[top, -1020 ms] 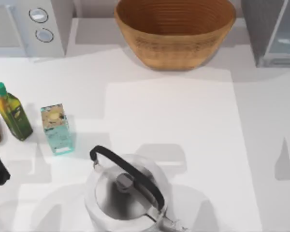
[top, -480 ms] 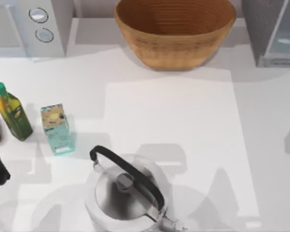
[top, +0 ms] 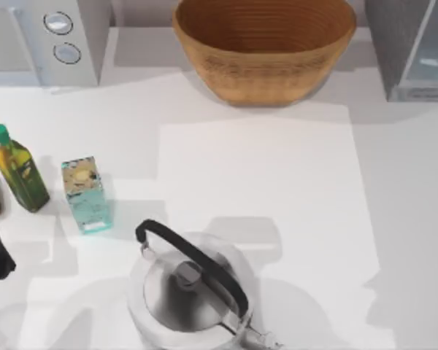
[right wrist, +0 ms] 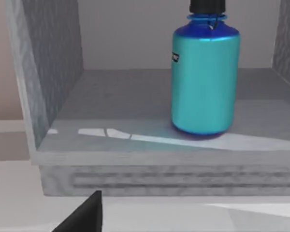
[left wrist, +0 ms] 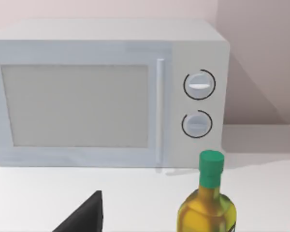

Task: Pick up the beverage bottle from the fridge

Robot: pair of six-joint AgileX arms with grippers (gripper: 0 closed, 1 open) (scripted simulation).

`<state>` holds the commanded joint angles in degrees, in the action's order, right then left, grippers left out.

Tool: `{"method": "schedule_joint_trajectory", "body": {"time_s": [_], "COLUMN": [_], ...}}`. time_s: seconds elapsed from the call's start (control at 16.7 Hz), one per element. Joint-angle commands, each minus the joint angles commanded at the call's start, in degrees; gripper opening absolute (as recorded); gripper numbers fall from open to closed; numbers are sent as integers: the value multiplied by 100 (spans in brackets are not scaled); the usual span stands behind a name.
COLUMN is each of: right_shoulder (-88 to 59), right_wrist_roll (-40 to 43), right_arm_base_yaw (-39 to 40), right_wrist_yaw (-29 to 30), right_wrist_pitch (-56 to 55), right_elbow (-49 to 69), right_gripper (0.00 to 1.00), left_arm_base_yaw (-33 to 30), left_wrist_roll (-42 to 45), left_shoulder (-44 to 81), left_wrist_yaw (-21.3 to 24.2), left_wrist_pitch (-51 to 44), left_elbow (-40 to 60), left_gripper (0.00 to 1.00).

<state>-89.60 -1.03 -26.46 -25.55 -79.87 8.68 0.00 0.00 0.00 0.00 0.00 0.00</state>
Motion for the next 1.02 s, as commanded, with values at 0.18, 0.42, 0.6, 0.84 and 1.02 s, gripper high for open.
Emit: {"method": "schedule_joint_trajectory", "body": {"time_s": [0.18, 0.42, 0.6, 0.84, 1.02], "right_shoulder": [-907, -1315, -1315, -1467, -1924], "right_wrist_roll": [-1, 0, 0, 2, 12], "right_arm_base_yaw": [-274, -411, -411, -313, -87], "right_wrist_yaw": [-259, -390, -390, -313, -69], "right_wrist_pitch": [-867, -1285, -1285, -1187, -872], "right_elbow": [120, 188, 188, 375, 1121], "right_gripper": [100, 100, 100, 100, 100], "left_arm_base_yaw": [0, 0, 0, 0, 0], "left_wrist_roll": [0, 0, 0, 0, 0], "left_shoulder": [0, 0, 0, 0, 0], "left_wrist_yaw": [0, 0, 0, 0, 0], "left_wrist_pitch": [0, 0, 0, 0, 0], "left_elbow": [0, 0, 0, 0, 0], "left_gripper": [100, 100, 100, 100, 100]}}
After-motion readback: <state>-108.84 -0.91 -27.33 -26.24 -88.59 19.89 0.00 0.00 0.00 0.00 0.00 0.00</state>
